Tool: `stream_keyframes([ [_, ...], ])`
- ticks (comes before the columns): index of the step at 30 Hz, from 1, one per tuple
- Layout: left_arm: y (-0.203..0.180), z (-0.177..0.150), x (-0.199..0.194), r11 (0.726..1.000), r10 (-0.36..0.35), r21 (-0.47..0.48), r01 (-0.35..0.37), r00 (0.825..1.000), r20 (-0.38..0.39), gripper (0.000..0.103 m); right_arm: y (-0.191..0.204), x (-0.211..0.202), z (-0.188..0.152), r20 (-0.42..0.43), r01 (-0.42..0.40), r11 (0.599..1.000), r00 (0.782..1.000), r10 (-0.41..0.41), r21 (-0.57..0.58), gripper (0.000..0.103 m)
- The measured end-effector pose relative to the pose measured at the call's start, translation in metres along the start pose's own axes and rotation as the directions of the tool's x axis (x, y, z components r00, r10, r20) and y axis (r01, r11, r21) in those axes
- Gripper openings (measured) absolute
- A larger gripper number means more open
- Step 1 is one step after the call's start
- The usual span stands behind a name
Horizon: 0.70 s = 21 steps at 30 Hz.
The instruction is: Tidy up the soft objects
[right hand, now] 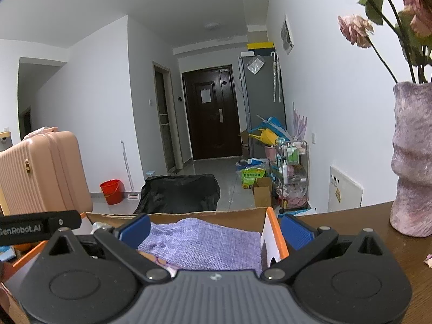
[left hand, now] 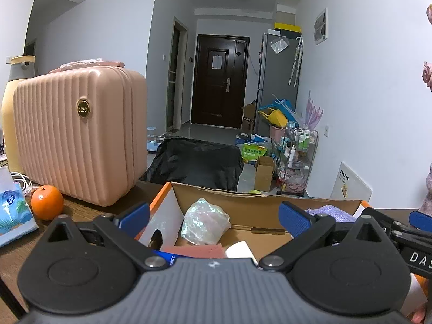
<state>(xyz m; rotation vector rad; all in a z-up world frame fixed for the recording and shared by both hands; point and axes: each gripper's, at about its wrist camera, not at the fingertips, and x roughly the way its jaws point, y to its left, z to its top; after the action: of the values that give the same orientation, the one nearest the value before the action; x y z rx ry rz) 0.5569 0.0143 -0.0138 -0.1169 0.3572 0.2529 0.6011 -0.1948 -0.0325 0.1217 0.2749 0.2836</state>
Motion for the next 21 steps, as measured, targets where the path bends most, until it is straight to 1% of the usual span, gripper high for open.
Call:
stream_keyframes([
  [7,0.006,-0.005,-0.015,1.0,0.008,0.006,-0.008,1.0,0.026,0.103,0.004,-0.027,-0.008,0.064,0.013,1.0,0.998,-0.011,-0.027,0.103],
  [9,0.01,-0.008,-0.023,1.0,0.02,0.01,-0.02,1.0,0.02,0.103,0.006,-0.036,-0.013,0.07,0.01,0.999,0.998,-0.007,-0.036,0.103],
  [15,0.027,-0.017,-0.05,1.0,0.003,-0.001,-0.003,1.0,0.013,0.103,0.011,-0.069,-0.022,0.088,0.007,0.998,0.996,-0.001,-0.058,0.103],
  [21,0.042,-0.032,-0.091,0.999,-0.023,0.025,0.022,1.0,0.009,0.103,0.017,-0.117,-0.038,0.085,0.004,0.998,0.996,0.002,-0.07,0.103],
])
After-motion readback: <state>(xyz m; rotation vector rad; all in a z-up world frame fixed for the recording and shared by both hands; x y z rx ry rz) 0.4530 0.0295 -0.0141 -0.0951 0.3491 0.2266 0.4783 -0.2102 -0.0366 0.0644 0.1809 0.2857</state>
